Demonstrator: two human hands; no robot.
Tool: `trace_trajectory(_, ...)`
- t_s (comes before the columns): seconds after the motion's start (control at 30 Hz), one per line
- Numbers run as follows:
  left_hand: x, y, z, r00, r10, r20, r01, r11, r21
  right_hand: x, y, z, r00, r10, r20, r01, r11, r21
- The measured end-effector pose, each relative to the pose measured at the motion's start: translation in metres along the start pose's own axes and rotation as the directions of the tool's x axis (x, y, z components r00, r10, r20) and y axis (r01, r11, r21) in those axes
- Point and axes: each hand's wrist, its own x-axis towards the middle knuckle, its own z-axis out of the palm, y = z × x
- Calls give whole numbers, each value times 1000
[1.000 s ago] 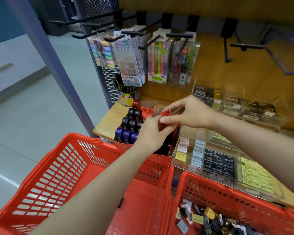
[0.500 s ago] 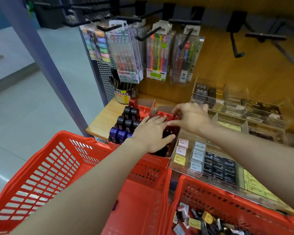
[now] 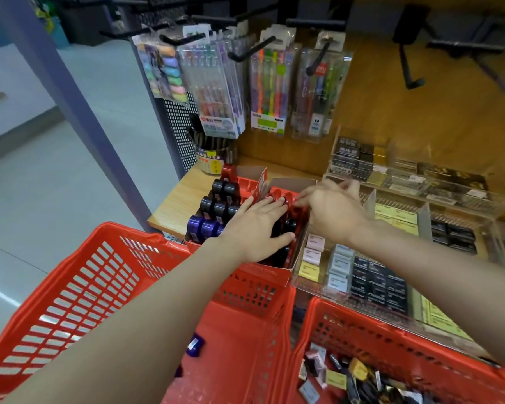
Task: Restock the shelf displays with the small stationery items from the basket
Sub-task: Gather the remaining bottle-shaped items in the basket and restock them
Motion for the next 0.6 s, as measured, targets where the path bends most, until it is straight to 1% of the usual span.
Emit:
trace_trajectory(0.1,2,0,-2,1000,-15,17,15,1000,6,-2,-5,1,999,31,39,-32,999,21)
trace_trajectory(0.2,3,5,-9,996,-17,90,16,1000,11,-3,-12,-10,989,58,136,-63,998,28)
trace_trajectory(0.23,1,7,-14,995,-5,98,6,1000,-12,-4,-15,-16,986,60,153,-67,997,38)
trace_trajectory(0.27,-4,7,-19,997,12,70,-8,998,-58,-7,-17,-23,990,60,131,-70,995,72)
trace_trajectory(0.3,-13,4,-26,1000,30,-4,-30,994,-106,-10,-22,-28,997,53,51,-59,989,136)
trace_trajectory(0.33,-25,-1,-32,991,50,-124,-66,990,-125,-15,-29,-31,996,30,-78,-12,975,224)
trace_trajectory(0.37,-41,-8,-38,963,74,-258,-106,988,-112,-23,-40,-33,977,-1,-214,72,944,322)
trace_trajectory(0.4,-60,-17,-41,927,91,-364,-136,986,-100,-32,-55,-33,951,-27,-309,159,898,410)
trace_trajectory(0.43,-81,-26,-42,900,95,-426,-154,982,-105,-42,-73,-30,938,-48,-344,222,845,486)
trace_trajectory(0.47,-102,-35,-41,899,79,-431,-145,982,-121,-52,-93,-24,944,-66,-324,247,793,558)
trace_trajectory(0.5,-123,-43,-38,921,48,-386,-111,984,-141,-61,-113,-15,960,-81,-269,237,746,622)
trace_trajectory(0.53,-142,-52,-32,954,4,-301,-52,987,-154,-67,-132,-4,977,-98,-189,201,714,671)
trace_trajectory(0.57,-159,-61,-23,980,-44,-192,17,990,-143,-71,-149,11,988,-118,-96,151,701,697)
trace_trajectory(0.6,-174,-72,-13,994,-88,-69,80,991,-104,-74,-164,28,991,-134,3,93,705,704)
